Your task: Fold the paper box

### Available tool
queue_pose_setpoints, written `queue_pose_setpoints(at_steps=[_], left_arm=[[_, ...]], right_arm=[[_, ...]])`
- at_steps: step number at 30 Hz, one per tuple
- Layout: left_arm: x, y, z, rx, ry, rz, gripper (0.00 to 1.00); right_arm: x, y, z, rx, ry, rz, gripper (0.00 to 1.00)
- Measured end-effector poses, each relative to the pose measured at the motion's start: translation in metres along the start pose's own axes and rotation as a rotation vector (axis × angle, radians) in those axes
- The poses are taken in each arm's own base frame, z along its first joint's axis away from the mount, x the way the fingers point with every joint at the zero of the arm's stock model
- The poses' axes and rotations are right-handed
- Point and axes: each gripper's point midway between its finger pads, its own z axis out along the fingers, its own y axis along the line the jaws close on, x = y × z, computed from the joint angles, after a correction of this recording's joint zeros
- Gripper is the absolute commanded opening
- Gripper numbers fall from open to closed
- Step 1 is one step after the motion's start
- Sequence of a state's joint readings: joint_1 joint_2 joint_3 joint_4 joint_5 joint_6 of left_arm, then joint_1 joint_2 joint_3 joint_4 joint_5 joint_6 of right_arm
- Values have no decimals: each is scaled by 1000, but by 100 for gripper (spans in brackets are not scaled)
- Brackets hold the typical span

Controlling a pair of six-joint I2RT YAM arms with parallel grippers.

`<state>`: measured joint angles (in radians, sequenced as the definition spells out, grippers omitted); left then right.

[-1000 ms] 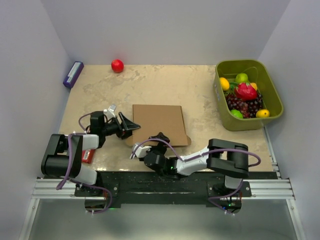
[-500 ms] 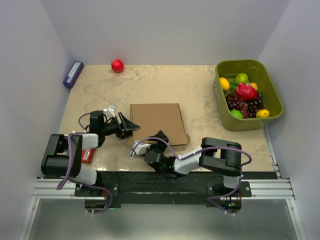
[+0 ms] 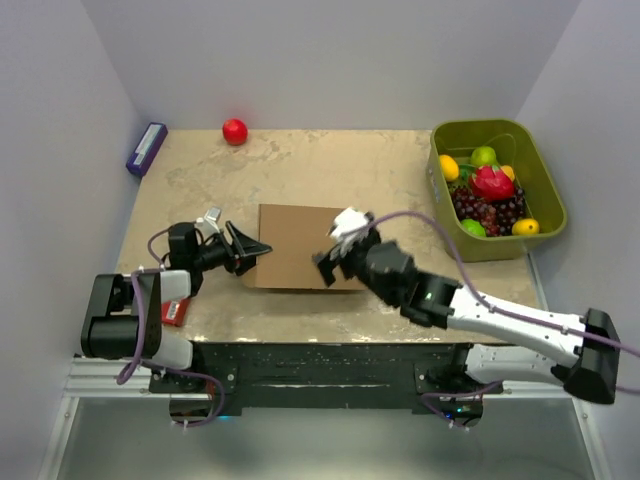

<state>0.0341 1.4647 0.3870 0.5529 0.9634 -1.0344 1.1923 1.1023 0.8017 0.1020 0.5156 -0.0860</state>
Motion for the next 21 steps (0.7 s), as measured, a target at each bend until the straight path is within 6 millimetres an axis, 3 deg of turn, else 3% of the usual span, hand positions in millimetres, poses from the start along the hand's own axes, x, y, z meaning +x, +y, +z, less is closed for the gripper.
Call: queue_pose_setpoints(at_steps=[4, 7, 10, 16, 21], left_arm=[[3, -2, -4, 9, -3, -3, 0], [6, -7, -7, 29, -4, -9, 0], [8, -13, -12, 55, -12, -20, 0], [14, -23, -21, 107, -23, -52, 0], [19, -30, -24, 144, -16, -81, 0]], right_arm=[[-2, -86, 13, 122, 74, 267, 99], [4, -110, 20, 132, 133, 430, 99], [23, -116, 28, 92, 204, 591, 99], [96, -139, 19, 88, 322, 943, 99], [110, -108, 18, -67, 344, 1135, 99]])
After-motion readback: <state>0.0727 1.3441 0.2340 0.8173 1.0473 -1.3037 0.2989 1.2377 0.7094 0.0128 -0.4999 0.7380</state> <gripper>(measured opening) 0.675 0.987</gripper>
